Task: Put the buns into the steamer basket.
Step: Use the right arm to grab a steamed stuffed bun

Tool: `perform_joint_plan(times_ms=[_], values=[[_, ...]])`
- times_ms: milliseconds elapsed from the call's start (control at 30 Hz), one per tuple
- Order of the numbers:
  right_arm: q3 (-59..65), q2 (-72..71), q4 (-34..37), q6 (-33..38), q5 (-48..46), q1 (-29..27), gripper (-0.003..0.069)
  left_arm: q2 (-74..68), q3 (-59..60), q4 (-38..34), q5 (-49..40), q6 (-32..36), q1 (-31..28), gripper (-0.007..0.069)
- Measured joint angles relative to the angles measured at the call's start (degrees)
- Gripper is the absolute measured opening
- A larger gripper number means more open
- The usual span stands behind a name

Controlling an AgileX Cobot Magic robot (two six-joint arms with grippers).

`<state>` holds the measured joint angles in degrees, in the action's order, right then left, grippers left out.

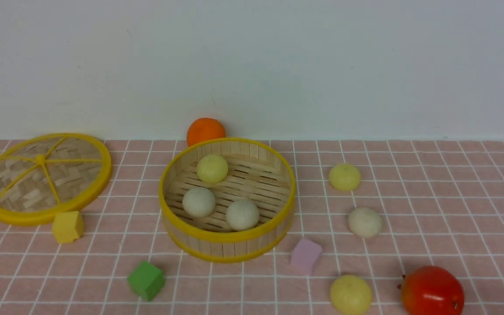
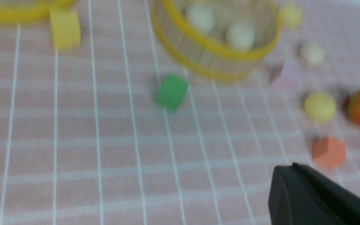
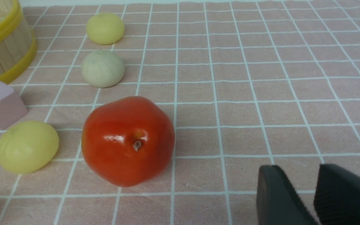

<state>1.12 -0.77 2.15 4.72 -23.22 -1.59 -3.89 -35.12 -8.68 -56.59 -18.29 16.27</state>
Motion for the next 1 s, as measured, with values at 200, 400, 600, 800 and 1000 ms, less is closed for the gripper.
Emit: perform_joint_plan(times_ms=[200,400,600,800,1000], values=[[0.00,0.00,0.00,0.00,-0.06,0.00,0.0239,5.04,-0.10,2.28,-3.80,-1.74,0.00,0.0013],[0.00,0.00,0.00,0.00,-0.06,0.00,0.0239,4.85,-0.10,3.11,-7.73,-2.33,0.00,0.0013],[0.00,0.00,0.00,0.00,-0.06,0.00,0.0239,4.40,-0.10,3.97,-2.65,-2.40,0.00,0.0013],[0.00,0.00,0.00,0.00,-0.06,0.00,0.0239,4.40,6.92,8.68,17.14,-2.26,-0.68,0.0013],[0.00,0.00,0.00,0.00,-0.06,0.00,0.0239,4.60,23.06,9.38,28.63,-0.88,-8.32,0.0013]])
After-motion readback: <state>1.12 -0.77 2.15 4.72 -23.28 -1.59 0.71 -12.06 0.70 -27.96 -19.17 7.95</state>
